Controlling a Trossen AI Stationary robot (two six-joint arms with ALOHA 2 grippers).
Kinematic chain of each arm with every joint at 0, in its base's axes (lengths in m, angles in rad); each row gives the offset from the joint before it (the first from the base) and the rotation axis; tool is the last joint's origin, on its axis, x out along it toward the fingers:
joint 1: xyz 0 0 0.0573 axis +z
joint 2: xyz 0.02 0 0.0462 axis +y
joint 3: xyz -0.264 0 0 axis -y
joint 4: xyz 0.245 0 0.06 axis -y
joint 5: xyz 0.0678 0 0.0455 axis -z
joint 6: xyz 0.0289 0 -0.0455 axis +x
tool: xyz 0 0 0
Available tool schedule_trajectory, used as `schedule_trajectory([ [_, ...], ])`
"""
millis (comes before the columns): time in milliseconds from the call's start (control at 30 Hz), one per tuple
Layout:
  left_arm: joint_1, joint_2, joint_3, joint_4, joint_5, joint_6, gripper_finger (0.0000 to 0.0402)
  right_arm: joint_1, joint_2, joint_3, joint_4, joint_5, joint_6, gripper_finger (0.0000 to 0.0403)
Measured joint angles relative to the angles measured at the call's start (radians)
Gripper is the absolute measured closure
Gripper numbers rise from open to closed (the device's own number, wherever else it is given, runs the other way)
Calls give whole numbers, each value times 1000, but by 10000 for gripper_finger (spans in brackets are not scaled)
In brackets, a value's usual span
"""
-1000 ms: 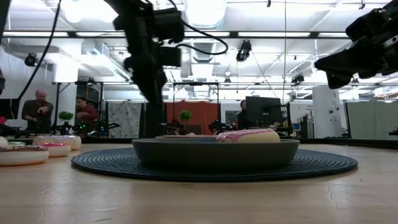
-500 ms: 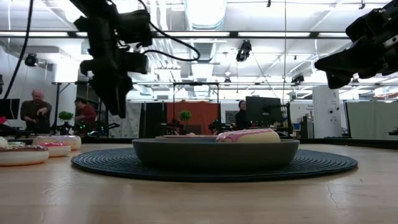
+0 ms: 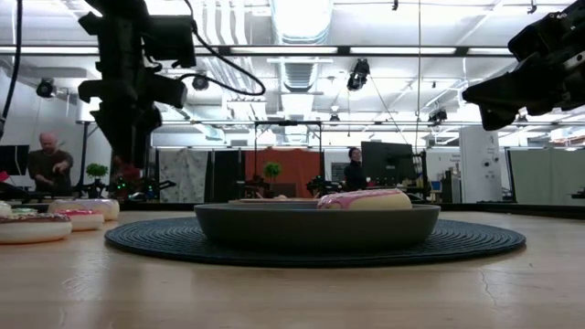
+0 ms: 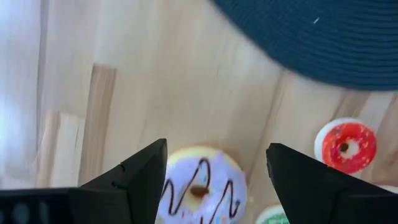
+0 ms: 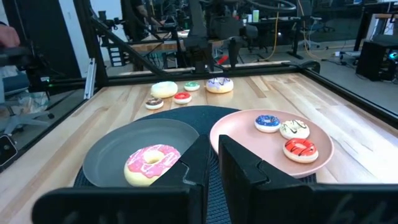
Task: Pick & Place donuts
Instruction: Put the small orange donut on the pink plate
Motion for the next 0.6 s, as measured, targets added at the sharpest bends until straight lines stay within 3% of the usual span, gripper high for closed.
schedule_trajectory([
  [600,64,-97,-80,-81,-2,-135,156,0,0,0,0,0,0,374],
])
